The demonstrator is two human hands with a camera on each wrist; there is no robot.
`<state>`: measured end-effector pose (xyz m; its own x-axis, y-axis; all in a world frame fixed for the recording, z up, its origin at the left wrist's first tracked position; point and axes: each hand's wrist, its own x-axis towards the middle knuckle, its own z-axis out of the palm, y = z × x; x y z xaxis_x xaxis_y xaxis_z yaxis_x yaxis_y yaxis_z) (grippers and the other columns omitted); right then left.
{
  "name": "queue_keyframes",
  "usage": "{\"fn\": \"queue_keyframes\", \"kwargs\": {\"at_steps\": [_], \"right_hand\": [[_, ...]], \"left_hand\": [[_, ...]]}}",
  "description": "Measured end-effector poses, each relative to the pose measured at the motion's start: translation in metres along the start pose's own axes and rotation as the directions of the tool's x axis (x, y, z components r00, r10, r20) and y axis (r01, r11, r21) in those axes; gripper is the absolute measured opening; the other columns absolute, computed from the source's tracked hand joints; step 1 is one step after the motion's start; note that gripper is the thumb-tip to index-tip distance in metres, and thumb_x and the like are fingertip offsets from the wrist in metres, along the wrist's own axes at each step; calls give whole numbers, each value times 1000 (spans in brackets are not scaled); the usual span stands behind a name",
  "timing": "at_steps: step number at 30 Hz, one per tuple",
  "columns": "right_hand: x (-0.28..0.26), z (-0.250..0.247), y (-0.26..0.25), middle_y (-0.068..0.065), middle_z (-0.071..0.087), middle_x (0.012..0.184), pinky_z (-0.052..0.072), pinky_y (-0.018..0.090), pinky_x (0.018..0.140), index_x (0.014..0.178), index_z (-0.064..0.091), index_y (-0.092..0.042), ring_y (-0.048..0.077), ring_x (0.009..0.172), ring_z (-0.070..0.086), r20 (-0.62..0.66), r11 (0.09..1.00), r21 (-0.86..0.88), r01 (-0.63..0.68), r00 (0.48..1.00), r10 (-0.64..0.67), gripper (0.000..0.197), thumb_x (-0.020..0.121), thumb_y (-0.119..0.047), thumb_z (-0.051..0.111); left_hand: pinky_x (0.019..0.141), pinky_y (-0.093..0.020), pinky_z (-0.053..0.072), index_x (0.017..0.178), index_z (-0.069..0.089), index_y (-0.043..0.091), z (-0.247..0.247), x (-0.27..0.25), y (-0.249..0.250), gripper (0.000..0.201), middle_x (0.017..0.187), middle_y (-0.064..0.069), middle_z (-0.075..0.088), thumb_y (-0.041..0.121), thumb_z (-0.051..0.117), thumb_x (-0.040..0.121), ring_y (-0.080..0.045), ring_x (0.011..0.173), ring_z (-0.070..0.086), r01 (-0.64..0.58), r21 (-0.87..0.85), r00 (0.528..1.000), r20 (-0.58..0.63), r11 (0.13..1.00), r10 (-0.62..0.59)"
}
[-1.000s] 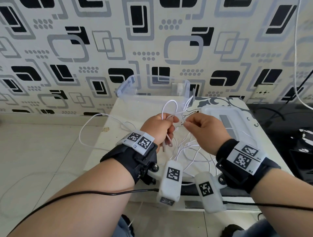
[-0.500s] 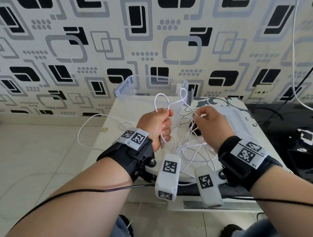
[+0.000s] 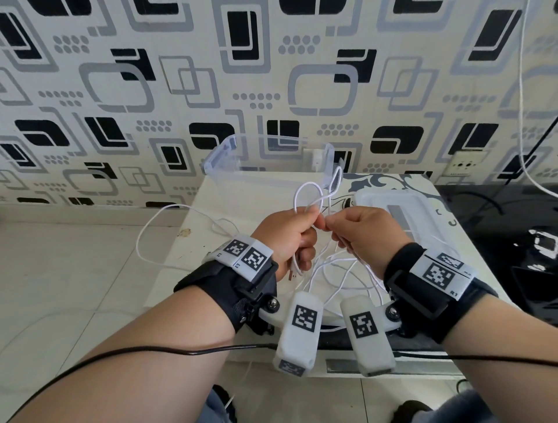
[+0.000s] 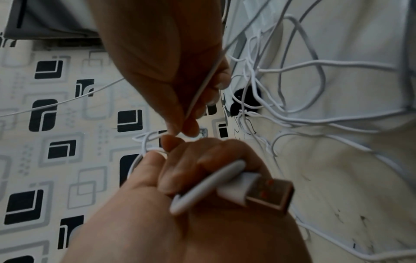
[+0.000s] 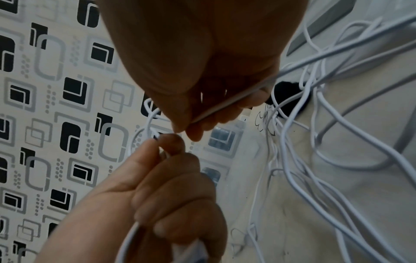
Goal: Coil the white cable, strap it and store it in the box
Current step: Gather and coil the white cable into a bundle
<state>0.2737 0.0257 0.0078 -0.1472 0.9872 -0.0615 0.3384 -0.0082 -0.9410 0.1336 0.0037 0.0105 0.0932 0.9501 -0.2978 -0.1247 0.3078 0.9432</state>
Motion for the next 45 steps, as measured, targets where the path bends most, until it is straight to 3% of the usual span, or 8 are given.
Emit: {"fn": "queue_keyframes", "kwargs": {"at_steps": [10, 18, 22, 28, 33, 36, 41, 45], "right_hand": [[-2, 1, -1, -6, 42, 49, 32, 19, 47, 61, 52, -12, 5, 40, 36, -4, 998, -57, 14, 1000, -14, 30, 77, -29, 71], [-3, 6, -1, -4, 43, 53, 34, 14, 41, 60, 50, -16, 4, 40, 35, 47, 989, -124, 78, 996, -72, 29, 80, -27, 68], [-6, 7, -3, -1, 42, 57, 37, 20, 51, 64, 50, -12, 14, 54, 39, 109, 979, -152, 134, 987, -118, 28, 84, -24, 65], [-4, 7, -1, 2, 42, 57, 35, 19, 51, 65, 50, -3, 12, 53, 37, 157, 958, -206, 197, 974, -167, 30, 84, -20, 64], [-6, 6, -4, -8, 66, 64, 40, 7, 56, 73, 68, -22, -2, 54, 52, 250, 937, -246, 246, 951, -184, 12, 84, -19, 65], [-6, 6, -4, -4, 65, 66, 38, 6, 54, 74, 68, -24, -2, 54, 51, 241, 917, -292, 271, 949, -204, 10, 83, -22, 66], [-6, 10, -4, -9, 44, 52, 35, 9, 49, 60, 51, -22, 1, 46, 43, 189, 890, -352, 289, 954, -234, 26, 81, -20, 66], [-4, 8, -3, -10, 45, 57, 35, 6, 49, 63, 48, -26, 3, 48, 42, 170, 887, -386, 253, 965, -202, 27, 79, -10, 61]], "left_hand": [[50, -27, 46, 77, 54, 11, -1, 1, -7, 29, 60, -1, 49, 36, 55, 92, -17, 46, 56, -51, 113, 999, -5, 992, 52], [53, -32, 40, 76, 53, 12, -3, 5, -6, 38, 43, 6, 42, 43, 45, 96, -12, 36, 43, -103, 56, 985, -131, 993, 110], [51, -33, 40, 77, 54, 11, -3, 5, -2, 40, 40, 6, 40, 42, 40, 98, -11, 31, 38, -88, 48, 980, -173, 995, 95], [48, -28, 40, 74, 52, 15, 0, 2, 1, 33, 44, 6, 41, 45, 55, 88, -9, 38, 35, -80, 44, 997, 15, 996, 79], [45, -24, 40, 73, 57, 20, -1, 4, -4, 24, 81, -14, 51, 40, 70, 70, -12, 41, 33, -114, 165, 993, 13, 980, 114], [49, -26, 36, 62, 61, 28, 2, 5, -5, 12, 82, -15, 54, 38, 68, 64, -11, 39, 36, -120, 130, 991, -49, 984, 127], [45, -25, 33, 61, 64, 29, 0, 10, -7, 21, 72, -13, 59, 40, 64, 79, -21, 47, 44, -165, 120, 976, -121, 979, 180], [53, -30, 39, 67, 60, 18, -2, 12, 0, 28, 58, 3, 62, 26, 54, 93, -16, 52, 51, -159, -159, 972, -199, 974, 126]]}}
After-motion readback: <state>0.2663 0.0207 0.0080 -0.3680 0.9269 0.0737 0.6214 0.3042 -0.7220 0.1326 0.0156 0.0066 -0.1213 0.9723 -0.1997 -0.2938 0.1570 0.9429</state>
